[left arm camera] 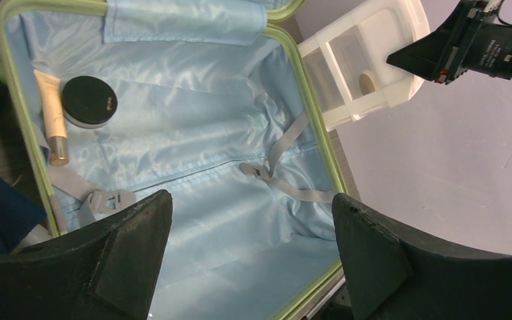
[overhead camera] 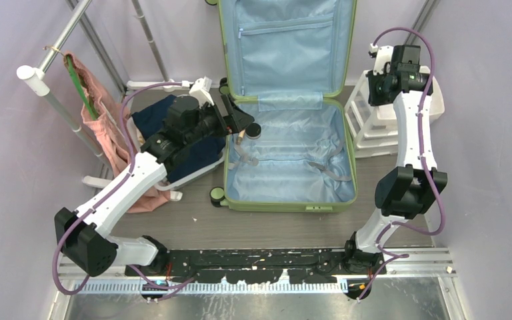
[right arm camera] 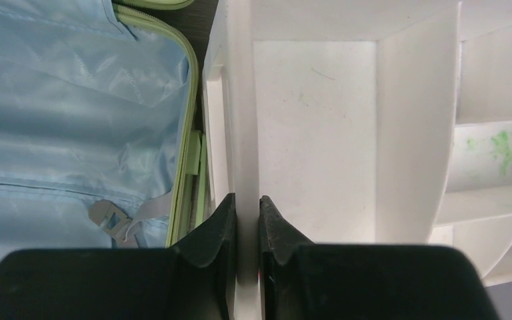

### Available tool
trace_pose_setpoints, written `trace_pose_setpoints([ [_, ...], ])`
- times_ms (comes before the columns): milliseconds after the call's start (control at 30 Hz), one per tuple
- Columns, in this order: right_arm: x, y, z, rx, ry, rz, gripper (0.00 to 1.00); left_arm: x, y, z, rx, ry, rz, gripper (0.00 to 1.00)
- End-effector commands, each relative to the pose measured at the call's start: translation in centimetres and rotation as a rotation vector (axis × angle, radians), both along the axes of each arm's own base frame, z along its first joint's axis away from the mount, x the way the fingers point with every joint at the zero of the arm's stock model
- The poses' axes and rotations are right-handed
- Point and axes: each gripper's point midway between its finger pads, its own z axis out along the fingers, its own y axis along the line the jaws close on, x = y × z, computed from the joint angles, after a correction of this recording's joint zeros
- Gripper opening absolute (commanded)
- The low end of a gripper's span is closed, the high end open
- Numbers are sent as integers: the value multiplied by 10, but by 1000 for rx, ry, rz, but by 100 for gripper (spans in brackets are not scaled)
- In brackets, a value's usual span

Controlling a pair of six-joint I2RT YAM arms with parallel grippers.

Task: Open, take out, and arrange the luggage
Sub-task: Adjust the luggage at the center of the board.

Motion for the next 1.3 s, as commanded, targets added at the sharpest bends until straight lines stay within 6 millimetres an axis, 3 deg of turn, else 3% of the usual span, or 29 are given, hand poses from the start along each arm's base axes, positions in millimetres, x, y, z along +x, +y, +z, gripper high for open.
trace_pose_setpoints([
  [0,-11,8,75,-30,-237,3,1,1,-11,39,-94,-76,-49,90],
  [233,-31,22,38,-2,-188,-46,3,5,-24,35,-138,-35,-84,89],
  [400,-36,29,16,33,-154,-35,20,6,-30,34,-150,-14,-105,88],
  [533,-35,32,14,45,-149,-24,32,5,-32,34,-159,-1,-113,88],
  [633,-36,32,16,41,-145,-14,47,4,-32,34,-164,3,-114,88],
  [800,-46,28,40,56,-164,4,69,1,-31,37,-169,8,-115,88],
  [933,-76,20,68,180,-183,20,76,-1,-30,40,-172,2,-118,88],
  [1067,-121,8,71,290,-201,7,77,-2,-31,43,-168,-19,-133,88],
  [1133,-142,1,61,311,-209,-41,77,-2,-35,47,-170,-25,-153,88],
  [1267,-169,-18,9,450,-182,-242,74,2,-52,50,-166,-9,-194,87],
])
